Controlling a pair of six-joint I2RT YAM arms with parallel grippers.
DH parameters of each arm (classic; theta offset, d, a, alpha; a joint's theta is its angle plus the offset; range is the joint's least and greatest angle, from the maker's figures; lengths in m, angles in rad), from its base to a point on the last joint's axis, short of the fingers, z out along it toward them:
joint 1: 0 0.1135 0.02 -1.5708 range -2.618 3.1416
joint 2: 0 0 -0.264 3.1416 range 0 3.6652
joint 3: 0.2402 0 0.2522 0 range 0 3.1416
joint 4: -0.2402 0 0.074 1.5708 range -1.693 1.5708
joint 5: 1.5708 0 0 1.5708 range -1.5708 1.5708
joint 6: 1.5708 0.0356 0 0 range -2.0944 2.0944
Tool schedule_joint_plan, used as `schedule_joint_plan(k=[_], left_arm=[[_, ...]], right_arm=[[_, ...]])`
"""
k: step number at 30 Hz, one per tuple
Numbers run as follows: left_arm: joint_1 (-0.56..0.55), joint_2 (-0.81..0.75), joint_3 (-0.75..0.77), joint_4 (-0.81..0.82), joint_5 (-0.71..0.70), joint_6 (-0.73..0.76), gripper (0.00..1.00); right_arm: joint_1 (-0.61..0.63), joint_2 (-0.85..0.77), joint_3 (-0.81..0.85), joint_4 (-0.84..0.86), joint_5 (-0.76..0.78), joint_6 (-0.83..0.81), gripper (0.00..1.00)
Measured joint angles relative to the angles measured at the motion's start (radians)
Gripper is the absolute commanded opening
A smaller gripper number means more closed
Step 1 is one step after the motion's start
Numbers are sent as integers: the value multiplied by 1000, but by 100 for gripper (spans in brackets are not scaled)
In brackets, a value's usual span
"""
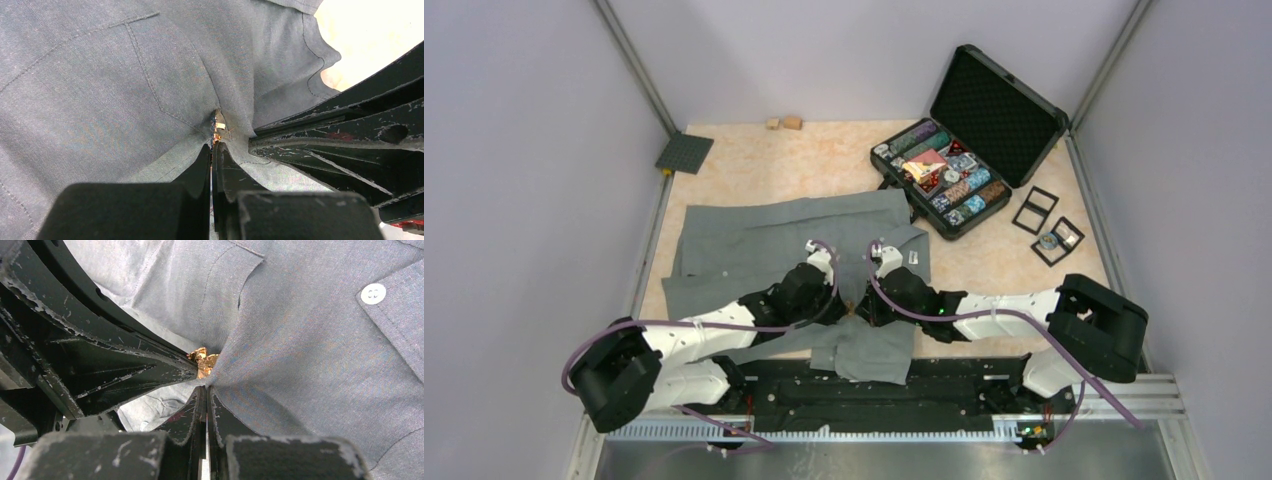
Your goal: Pin the brooch onto the clothing
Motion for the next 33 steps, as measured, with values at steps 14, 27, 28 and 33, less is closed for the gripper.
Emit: schedule_joint_plan(k=[14,27,28,33], left_arm=[[-18,21,17,-9,-14,18,0],[-23,20,-6,25,-21,13,0],[-23,16,-16,35,-22,12,0],[-24,-11,-53,69,-23,-2,0]], right_arm=[[0,0,0,0,-3,-11,0],[1,55,-7,66,-47,5,0],[1,62,-14,78,-51,9,0],[1,83,-42,116,-77,34,0]])
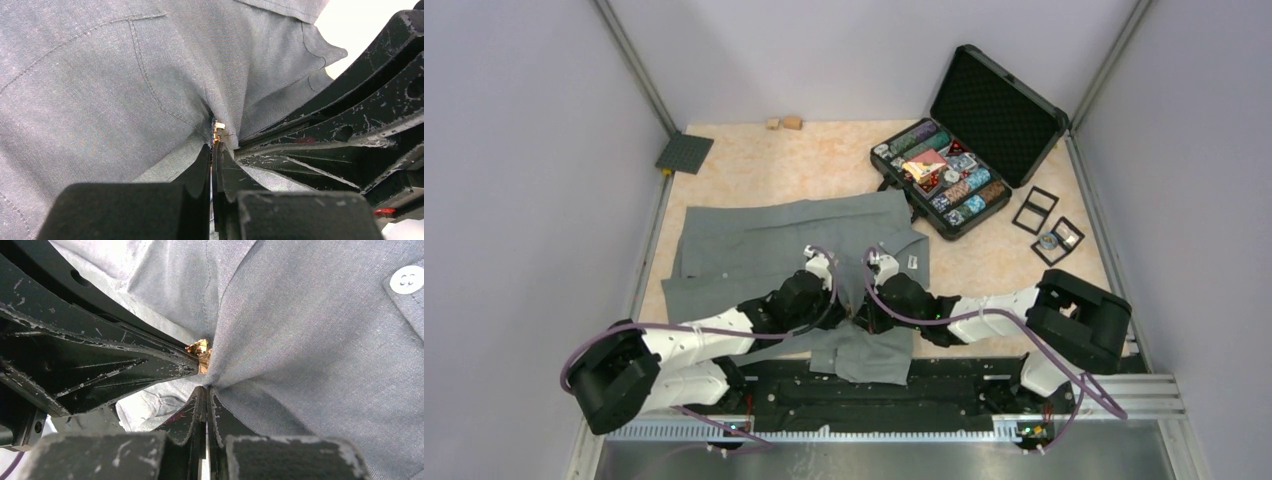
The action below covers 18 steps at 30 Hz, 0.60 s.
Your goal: Pin the brooch onto the clothing
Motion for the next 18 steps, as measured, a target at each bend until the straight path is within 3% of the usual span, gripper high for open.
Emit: schedule_joint_plan(k=[18], left_arm=[[-2,-85,-64,45,-41,-41,0]], right_arm=[[0,-4,-26,35,-30,35,0]])
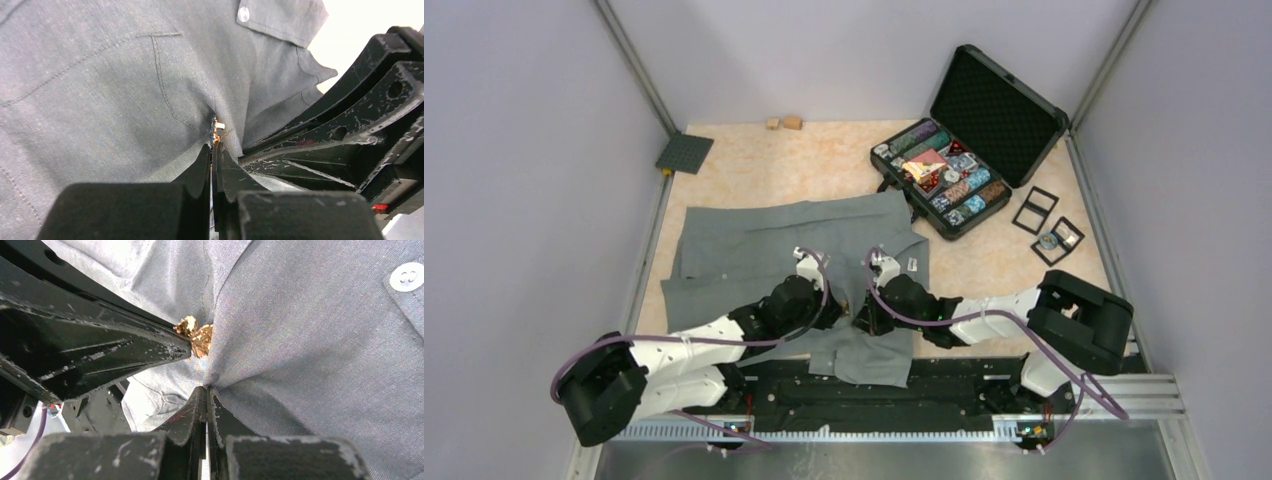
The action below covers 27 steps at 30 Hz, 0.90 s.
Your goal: Pin the brooch onto the clothing
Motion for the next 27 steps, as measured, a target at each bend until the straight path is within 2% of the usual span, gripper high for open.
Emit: schedule_joint_plan(k=[11,21,27], left_arm=[[0,-36,-2,6,-19,-15,0],[0,-41,-2,1,21,46,0],[-1,-7,2,14,62,87,0]], right_arm=[[0,-18,-15,-4,5,4,0],[5,-179,-32,-80,96,1,0],[6,-197,-32,-116,113,-8,0]])
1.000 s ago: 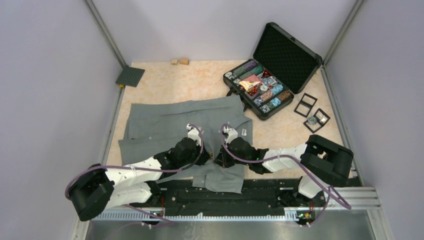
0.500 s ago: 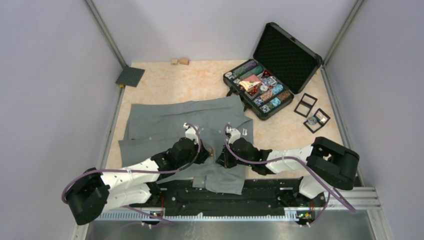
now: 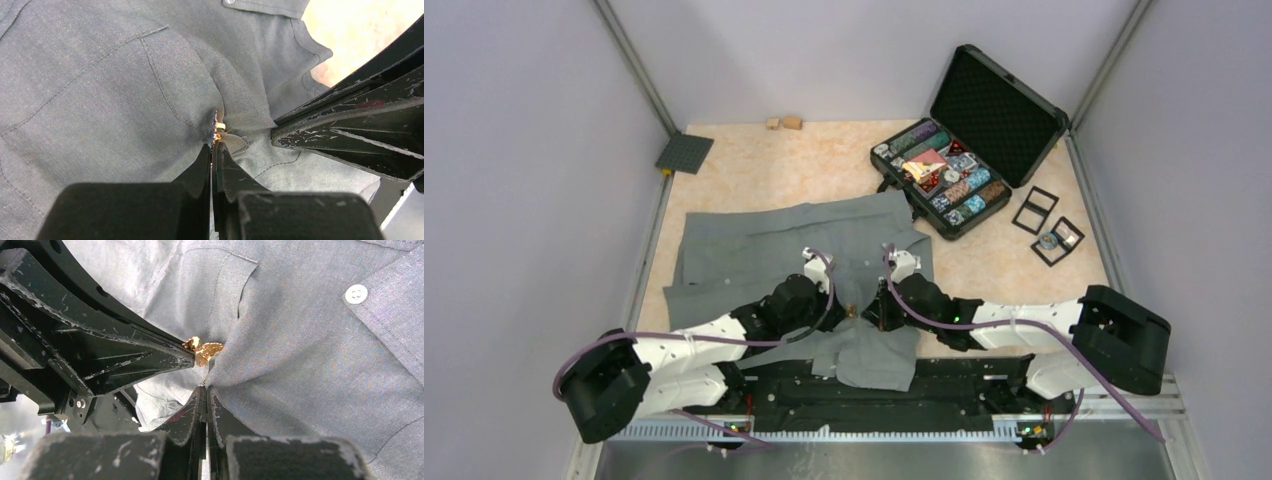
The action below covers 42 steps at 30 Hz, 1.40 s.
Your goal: Pin the brooch onto the clothing
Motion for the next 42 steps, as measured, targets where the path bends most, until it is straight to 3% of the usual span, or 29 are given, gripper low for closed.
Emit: schedule_joint_plan(k=[10,11,14,17,24,29,32,42], left_arm=[[-23,43,41,-31,-13,52,0],[-24,37,42,-39,-17,53,0],[-26,18,45,-64,-21,60,0],[-27,2,55,-93,-20,69,0],[-47,-13,111,-183,-20,77,0],[-77,-13,146,-232,-19,72,0],[-92,2,153,-235,-19,61,0],[-110,69,154,-234,7,23,0]], right_arm=[[1,0,0,-24,15,-1,0],[1,0,0,-31,19,-1,2],[2,0,1,-44,29,1,24],[2,-5,1,-63,43,2,38],[2,-102,2,-143,66,-19,48],[3,-132,1,-175,71,-31,50],[9,-132,0,-173,67,-35,42],[26,-48,0,-134,59,-34,37]])
